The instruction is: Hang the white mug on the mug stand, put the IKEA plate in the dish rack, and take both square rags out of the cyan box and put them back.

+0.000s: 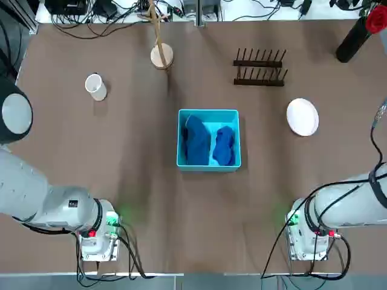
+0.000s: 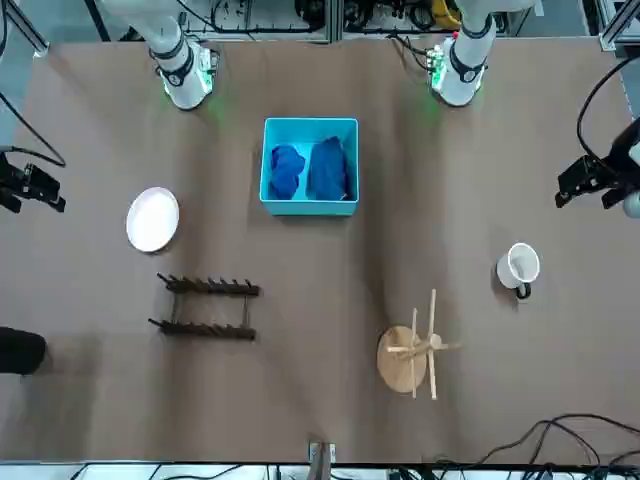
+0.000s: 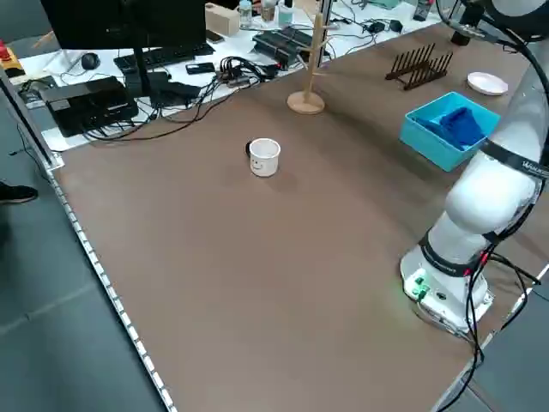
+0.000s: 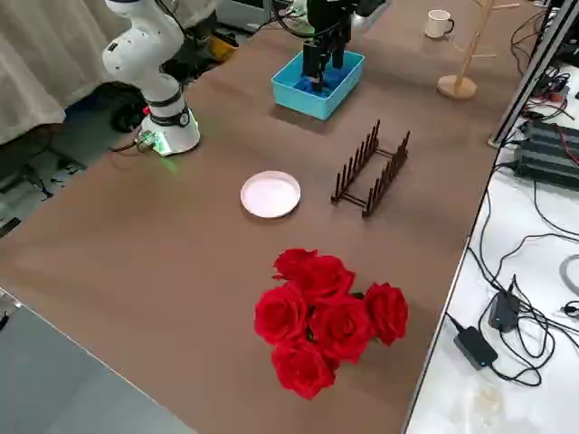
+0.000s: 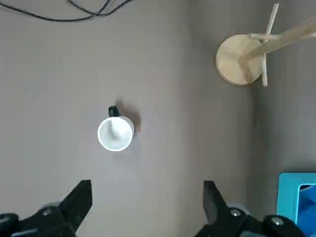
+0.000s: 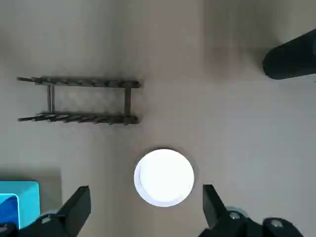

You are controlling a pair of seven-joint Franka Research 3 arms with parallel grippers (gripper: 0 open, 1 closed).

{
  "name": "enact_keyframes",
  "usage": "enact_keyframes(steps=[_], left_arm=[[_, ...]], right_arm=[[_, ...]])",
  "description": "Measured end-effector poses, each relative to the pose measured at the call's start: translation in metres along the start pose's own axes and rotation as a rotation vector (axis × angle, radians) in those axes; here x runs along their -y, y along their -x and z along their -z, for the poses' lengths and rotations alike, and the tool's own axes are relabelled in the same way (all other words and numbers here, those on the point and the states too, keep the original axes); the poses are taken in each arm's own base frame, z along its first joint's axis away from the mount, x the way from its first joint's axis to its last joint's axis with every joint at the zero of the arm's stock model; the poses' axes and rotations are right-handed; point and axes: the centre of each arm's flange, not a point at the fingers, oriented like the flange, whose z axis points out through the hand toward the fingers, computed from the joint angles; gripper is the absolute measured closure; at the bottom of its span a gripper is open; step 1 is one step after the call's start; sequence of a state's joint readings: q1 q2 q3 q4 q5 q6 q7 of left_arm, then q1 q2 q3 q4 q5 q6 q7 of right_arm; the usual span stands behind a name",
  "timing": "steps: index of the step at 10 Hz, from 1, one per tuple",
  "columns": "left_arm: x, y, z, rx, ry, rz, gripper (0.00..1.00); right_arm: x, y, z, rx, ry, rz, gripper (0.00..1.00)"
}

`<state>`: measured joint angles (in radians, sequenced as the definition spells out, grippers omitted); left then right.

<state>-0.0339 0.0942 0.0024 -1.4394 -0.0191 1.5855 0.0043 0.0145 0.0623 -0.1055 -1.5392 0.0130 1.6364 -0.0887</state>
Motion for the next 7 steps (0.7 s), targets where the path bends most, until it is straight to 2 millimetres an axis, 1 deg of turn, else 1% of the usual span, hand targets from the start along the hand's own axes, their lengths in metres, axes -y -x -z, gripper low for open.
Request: enact_keyframes(steps=[2,3,4,5,6,7], left_arm=[[0.0,0.0,0.0,0.0,0.0,0.0,0.0],[0.0,0.0,0.0,0.0,0.0,-0.002,0.01],[0.0,0.0,0.0,0.0,0.0,-0.002,0.01],[0.004,0.0,-0.001,0.003,-0.001,0.003,0.01],[0.015,-0.001,-0.01,0.017,-0.004,0.023,0.02],[0.034,-0.004,-0.031,0.031,-0.008,0.049,0.03]], right_arm=[[0.0,-0.001,-0.002,0.005,0.0,0.0,0.0],[0.001,-0.002,-0.008,0.014,-0.001,0.002,0.0],[0.005,-0.004,-0.018,0.023,-0.001,0.008,0.0],[0.007,-0.007,-0.035,0.024,-0.001,0.012,0.0],[0.007,-0.01,-0.055,0.02,0.001,0.012,0.0],[0.006,-0.011,-0.076,0.021,0.002,0.011,0.0]])
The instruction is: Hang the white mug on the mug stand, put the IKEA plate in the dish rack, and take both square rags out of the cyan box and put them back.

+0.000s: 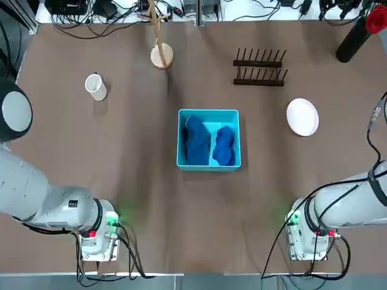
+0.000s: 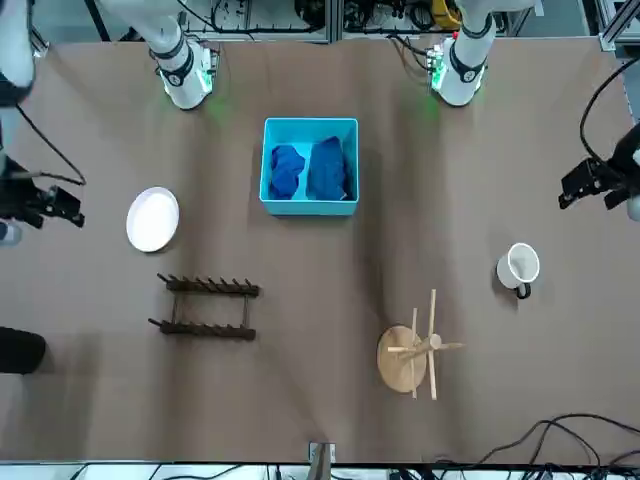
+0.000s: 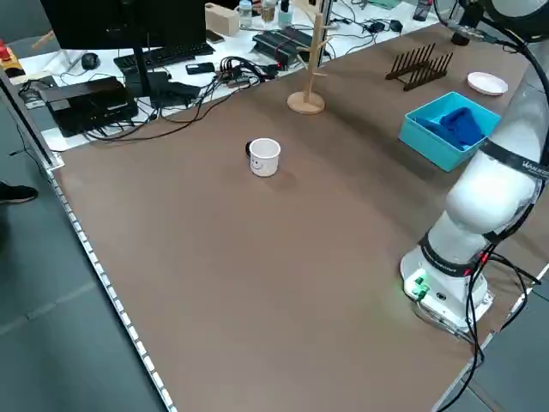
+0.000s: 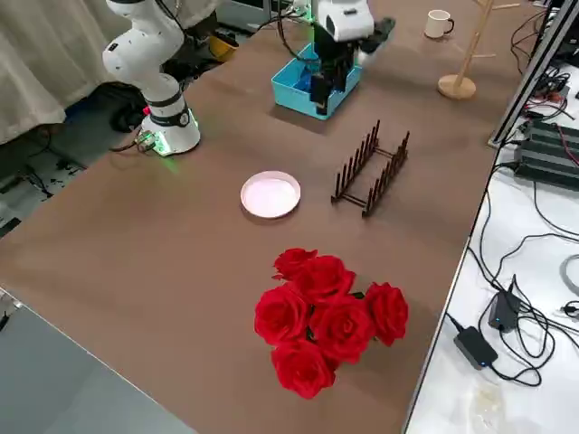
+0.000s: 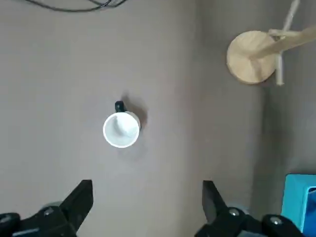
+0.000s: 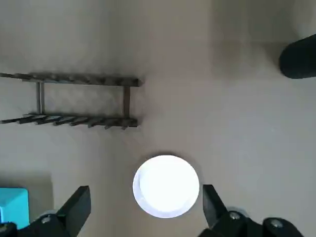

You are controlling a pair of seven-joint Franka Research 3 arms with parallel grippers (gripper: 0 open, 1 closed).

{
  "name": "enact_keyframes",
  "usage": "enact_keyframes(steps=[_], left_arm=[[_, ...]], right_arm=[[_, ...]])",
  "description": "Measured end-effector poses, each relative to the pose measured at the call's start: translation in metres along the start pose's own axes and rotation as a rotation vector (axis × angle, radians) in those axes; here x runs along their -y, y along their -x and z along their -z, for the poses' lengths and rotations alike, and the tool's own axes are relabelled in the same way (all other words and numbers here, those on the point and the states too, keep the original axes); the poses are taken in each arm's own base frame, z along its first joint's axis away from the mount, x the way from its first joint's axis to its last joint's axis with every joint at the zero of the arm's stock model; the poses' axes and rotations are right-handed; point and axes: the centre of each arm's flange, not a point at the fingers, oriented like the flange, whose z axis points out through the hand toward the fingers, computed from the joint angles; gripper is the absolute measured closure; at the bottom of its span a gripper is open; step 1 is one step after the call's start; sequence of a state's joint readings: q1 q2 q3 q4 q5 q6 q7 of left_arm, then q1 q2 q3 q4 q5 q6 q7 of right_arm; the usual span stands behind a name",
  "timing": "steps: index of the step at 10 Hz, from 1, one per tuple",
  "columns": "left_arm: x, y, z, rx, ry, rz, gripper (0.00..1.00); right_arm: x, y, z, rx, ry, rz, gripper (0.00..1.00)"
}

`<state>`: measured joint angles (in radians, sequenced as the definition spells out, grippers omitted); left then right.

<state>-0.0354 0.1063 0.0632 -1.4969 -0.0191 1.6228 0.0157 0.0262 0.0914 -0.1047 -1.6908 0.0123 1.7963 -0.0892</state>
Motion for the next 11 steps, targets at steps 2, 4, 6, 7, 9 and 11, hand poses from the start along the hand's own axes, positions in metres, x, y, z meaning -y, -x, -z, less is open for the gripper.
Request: enact_keyframes(steps=[2,4,6,7,9,11], left_arm=[[0.035,-0.009,-0.073,0.018,-0.009,0.035,0.03],[0.059,-0.003,-0.156,0.044,-0.016,0.053,0.03],[0.091,0.014,-0.215,0.041,-0.028,0.064,0.03],[0.104,0.022,-0.24,0.048,-0.027,0.071,0.03],[0.12,0.028,-0.283,0.081,-0.027,0.079,0.03],[0.128,0.027,-0.314,0.078,0.014,0.08,0.03]], right_arm=[[-0.002,0.002,-0.033,0.004,0.011,0.017,0.0],[-0.017,0.01,-0.079,-0.024,0.02,0.083,0.0],[-0.04,0.034,-0.138,-0.02,0.021,0.113,0.0],[-0.05,0.045,-0.16,-0.028,0.024,0.134,0.0],[-0.071,0.071,-0.2,-0.061,0.037,0.161,0.0],[-0.078,0.095,-0.243,-0.073,0.046,0.181,0.0]])
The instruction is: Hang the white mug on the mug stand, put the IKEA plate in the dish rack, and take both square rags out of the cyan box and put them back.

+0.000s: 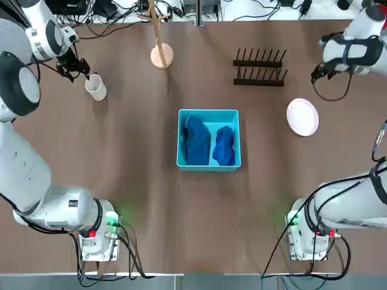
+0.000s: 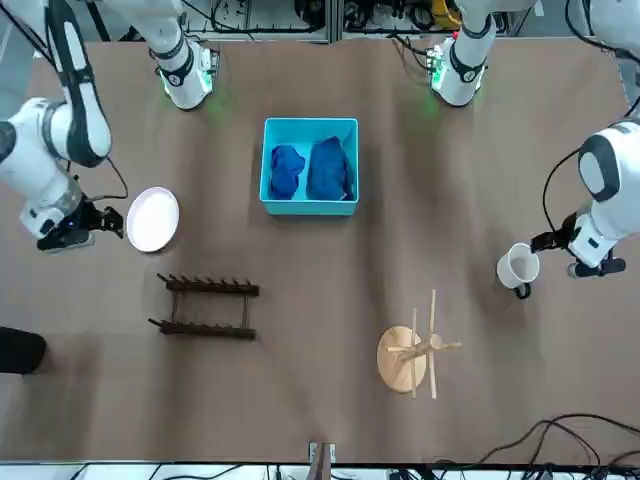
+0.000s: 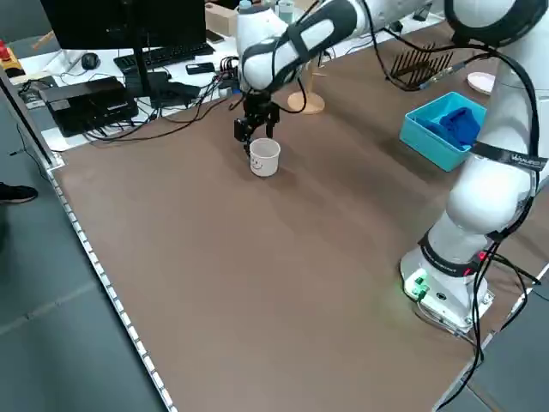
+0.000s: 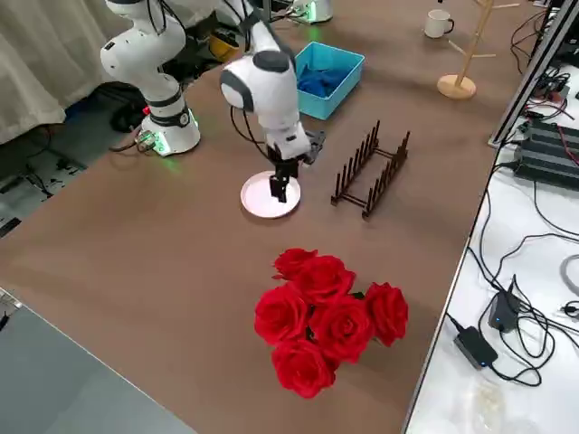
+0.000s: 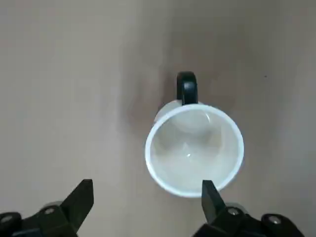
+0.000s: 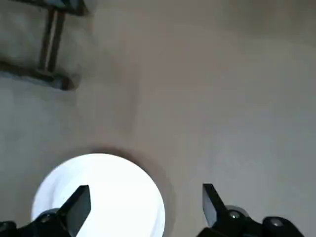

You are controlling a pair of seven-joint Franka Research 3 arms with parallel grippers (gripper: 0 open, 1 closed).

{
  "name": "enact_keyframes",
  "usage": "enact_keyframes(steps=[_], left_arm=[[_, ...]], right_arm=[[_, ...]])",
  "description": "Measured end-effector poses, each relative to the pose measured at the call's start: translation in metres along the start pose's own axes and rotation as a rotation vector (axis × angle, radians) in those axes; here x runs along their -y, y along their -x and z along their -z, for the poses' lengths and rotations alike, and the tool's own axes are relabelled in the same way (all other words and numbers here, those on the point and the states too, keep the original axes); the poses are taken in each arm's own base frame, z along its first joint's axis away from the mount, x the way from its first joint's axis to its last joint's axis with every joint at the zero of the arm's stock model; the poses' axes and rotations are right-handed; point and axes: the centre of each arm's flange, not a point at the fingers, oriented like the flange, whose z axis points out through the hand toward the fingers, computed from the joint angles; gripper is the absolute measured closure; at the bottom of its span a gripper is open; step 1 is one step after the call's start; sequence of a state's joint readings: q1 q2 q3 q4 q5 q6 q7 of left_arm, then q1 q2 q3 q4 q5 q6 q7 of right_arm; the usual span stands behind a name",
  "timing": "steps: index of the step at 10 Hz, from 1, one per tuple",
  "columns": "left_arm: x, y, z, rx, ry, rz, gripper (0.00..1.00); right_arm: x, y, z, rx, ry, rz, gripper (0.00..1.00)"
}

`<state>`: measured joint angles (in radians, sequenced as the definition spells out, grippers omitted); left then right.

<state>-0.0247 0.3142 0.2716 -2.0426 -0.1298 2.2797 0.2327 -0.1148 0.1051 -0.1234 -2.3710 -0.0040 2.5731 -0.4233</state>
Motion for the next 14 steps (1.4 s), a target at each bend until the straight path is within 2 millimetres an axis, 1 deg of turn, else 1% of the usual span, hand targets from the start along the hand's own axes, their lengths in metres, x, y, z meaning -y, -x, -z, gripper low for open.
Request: enact_keyframes(steps=[1,3,4,5,6,7,8,9,11,12,13,14], left_arm=[[0.002,-0.002,-0.015,-0.003,0.015,0.001,0.03],[0.005,-0.005,-0.041,-0.005,0.014,0.001,0.06],[0.006,-0.005,-0.047,0.003,0.012,-0.002,0.21],[0.006,-0.005,-0.048,0.004,0.011,-0.004,0.36],[0.007,-0.005,-0.048,0.002,0.011,-0.005,0.52],[0.007,-0.006,-0.047,-0.001,0.01,-0.006,0.66],[0.006,-0.008,-0.044,-0.009,0.009,-0.012,0.82],[0.005,-0.01,-0.038,-0.023,0.008,-0.023,0.94],[-0.001,-0.015,-0.014,-0.067,0.011,-0.042,0.94],[-0.008,-0.018,0.005,-0.101,0.015,-0.057,0.94],[-0.023,-0.021,0.027,-0.141,0.023,-0.083,0.94],[-0.045,-0.023,0.052,-0.184,0.036,-0.121,0.94]], right_arm=[[-0.004,0.011,-0.022,-0.004,0.008,0.012,0.0],[-0.006,0.024,-0.065,0.016,0.011,0.02,0.0],[-0.004,0.027,-0.083,0.03,0.009,0.023,0.0],[-0.003,0.029,-0.097,0.035,0.011,0.026,0.0],[-0.002,0.031,-0.108,0.037,0.013,0.028,0.0],[-0.001,0.032,-0.112,0.039,0.013,0.029,0.02],[-0.001,0.032,-0.113,0.039,0.013,0.029,0.07],[-0.002,0.031,-0.113,0.038,0.014,0.029,0.13],[-0.001,0.031,-0.112,0.037,0.014,0.03,0.47],[0.0,0.03,-0.111,0.034,0.014,0.032,0.63],[0.0,0.029,-0.109,0.031,0.015,0.034,0.77],[0.0,0.029,-0.109,0.03,0.015,0.034,0.87]])
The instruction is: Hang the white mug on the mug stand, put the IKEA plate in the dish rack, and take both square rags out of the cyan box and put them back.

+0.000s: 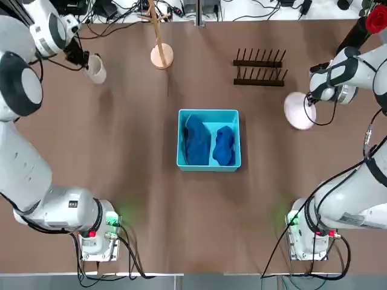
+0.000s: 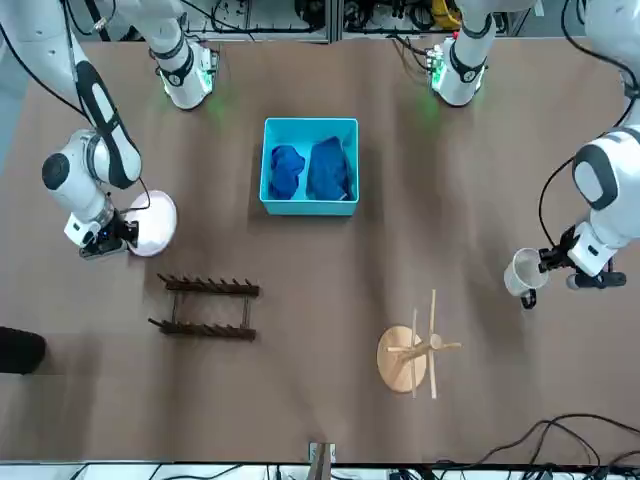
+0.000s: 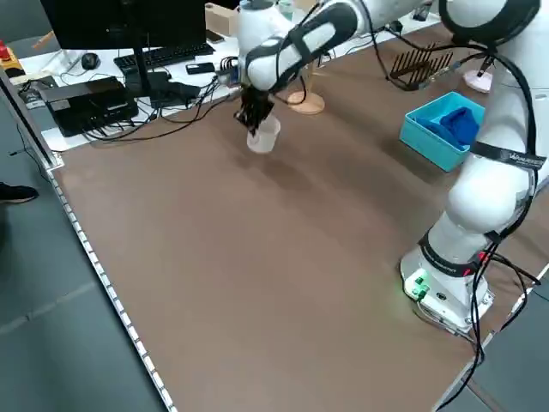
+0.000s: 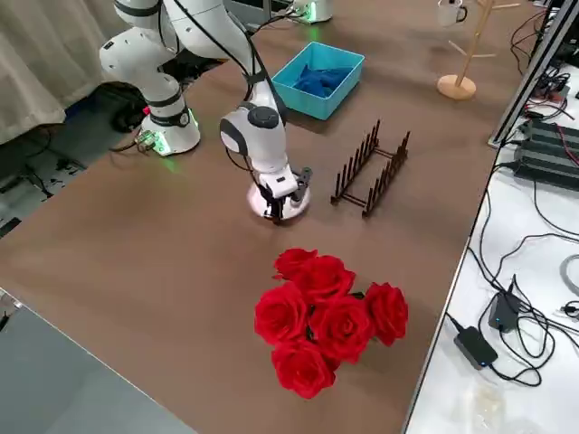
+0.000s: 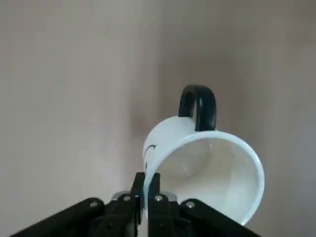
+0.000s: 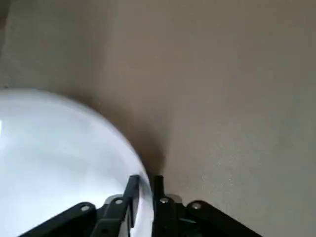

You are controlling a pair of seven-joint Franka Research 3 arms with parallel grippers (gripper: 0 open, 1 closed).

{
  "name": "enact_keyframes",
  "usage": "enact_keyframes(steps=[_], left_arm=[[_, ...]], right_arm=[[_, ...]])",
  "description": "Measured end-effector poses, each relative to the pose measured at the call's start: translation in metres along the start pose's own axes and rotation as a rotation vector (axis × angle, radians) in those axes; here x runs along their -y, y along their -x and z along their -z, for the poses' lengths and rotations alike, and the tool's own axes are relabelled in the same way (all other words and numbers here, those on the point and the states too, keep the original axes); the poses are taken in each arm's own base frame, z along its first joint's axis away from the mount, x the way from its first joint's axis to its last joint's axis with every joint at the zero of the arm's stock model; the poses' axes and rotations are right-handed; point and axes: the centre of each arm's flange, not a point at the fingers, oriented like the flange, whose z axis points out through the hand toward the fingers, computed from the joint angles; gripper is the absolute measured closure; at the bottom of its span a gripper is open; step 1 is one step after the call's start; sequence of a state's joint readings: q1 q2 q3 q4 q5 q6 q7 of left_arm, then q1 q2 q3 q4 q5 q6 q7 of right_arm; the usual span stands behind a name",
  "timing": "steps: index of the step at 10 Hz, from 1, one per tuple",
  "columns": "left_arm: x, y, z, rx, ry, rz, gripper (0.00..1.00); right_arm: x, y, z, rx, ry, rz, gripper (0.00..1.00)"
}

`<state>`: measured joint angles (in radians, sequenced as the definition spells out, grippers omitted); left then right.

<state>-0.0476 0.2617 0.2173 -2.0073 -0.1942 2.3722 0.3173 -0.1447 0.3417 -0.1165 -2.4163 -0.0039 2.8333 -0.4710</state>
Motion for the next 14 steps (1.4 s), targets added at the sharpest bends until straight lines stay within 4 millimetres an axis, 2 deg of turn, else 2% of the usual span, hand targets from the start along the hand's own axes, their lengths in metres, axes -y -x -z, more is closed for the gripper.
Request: enact_keyframes(steps=[1,2,3,4,5,6,8,10,11,12,13,14], left_arm=[[-0.026,-0.009,0.021,-0.044,0.013,-0.043,0.94],[-0.05,-0.018,0.04,-0.093,0.021,-0.09,0.94],[-0.072,-0.023,0.053,-0.139,0.027,-0.132,0.94],[-0.09,-0.026,0.062,-0.174,0.031,-0.163,0.94],[-0.104,-0.028,0.069,-0.2,0.035,-0.187,0.94],[-0.118,-0.03,0.073,-0.224,0.039,-0.208,0.94],[-0.139,-0.032,0.072,-0.253,0.046,-0.236,0.94],[-0.158,-0.035,0.067,-0.272,0.058,-0.23,0.94],[-0.169,-0.038,0.064,-0.286,0.062,-0.227,0.94],[-0.178,-0.042,0.062,-0.303,0.064,-0.221,0.94],[-0.183,-0.047,0.06,-0.313,0.069,-0.217,0.94],[-0.188,-0.053,0.058,-0.318,0.074,-0.217,0.94]], right_arm=[[0.0,-0.001,0.003,-0.005,0.002,0.0,0.92],[-0.001,-0.001,0.003,-0.003,0.001,0.002,0.93],[-0.002,-0.004,0.007,0.012,-0.008,0.022,0.96],[-0.009,-0.009,0.018,0.049,-0.029,0.051,0.96],[-0.021,-0.018,0.038,0.089,-0.057,0.085,0.96],[-0.036,-0.027,0.068,0.123,-0.083,0.106,0.96],[-0.062,-0.049,0.147,0.143,-0.107,0.106,0.96],[-0.071,-0.065,0.228,0.151,-0.065,0.076,0.96],[-0.061,-0.072,0.265,0.201,0.016,0.026,0.96],[-0.035,-0.083,0.3,0.251,0.107,-0.027,0.96],[-0.001,-0.096,0.331,0.284,0.189,-0.08,0.96],[0.034,-0.106,0.354,0.304,0.27,-0.153,0.96]])
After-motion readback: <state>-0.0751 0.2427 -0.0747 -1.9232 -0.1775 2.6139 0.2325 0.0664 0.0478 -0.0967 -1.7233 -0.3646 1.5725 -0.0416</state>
